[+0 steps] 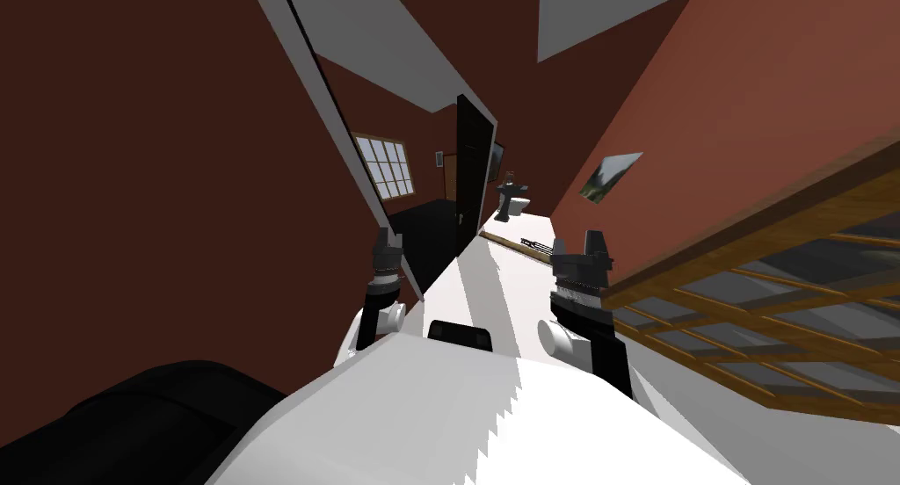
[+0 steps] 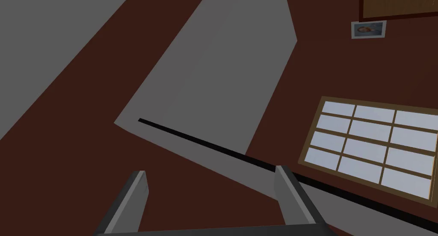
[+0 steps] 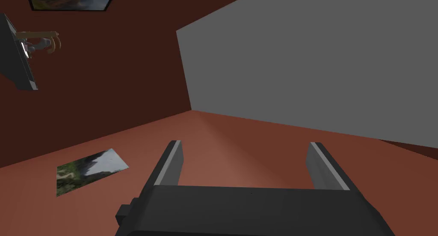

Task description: Push the door open

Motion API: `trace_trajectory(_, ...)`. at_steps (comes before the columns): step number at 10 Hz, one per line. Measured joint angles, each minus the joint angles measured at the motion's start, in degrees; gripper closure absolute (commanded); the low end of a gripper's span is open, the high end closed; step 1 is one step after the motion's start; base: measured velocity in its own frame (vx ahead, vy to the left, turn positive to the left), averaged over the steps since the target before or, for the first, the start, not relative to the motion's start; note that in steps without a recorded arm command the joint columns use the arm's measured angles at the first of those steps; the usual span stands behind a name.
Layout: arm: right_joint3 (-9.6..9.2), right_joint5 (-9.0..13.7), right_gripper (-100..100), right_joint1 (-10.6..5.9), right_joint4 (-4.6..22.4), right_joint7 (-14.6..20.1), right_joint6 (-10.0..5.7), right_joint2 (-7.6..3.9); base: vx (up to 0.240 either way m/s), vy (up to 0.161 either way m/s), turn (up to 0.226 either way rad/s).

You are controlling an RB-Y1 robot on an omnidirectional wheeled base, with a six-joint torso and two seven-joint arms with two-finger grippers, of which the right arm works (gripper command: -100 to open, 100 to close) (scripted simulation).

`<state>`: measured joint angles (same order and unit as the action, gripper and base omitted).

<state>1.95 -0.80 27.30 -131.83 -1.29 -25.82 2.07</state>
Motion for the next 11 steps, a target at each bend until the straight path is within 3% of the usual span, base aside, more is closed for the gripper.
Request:
trace_trajectory(7, -2.03, -0.2, -100, -1.91, 7.17, 0.14, -1.64, -3.51, 0.183, -0.053, 0.082)
trace_trajectory(11, -3.62, -0.5, -100, -3.48, 11.79, 0.05, -2.31, -4.84, 0.149, -0.056, 0.096)
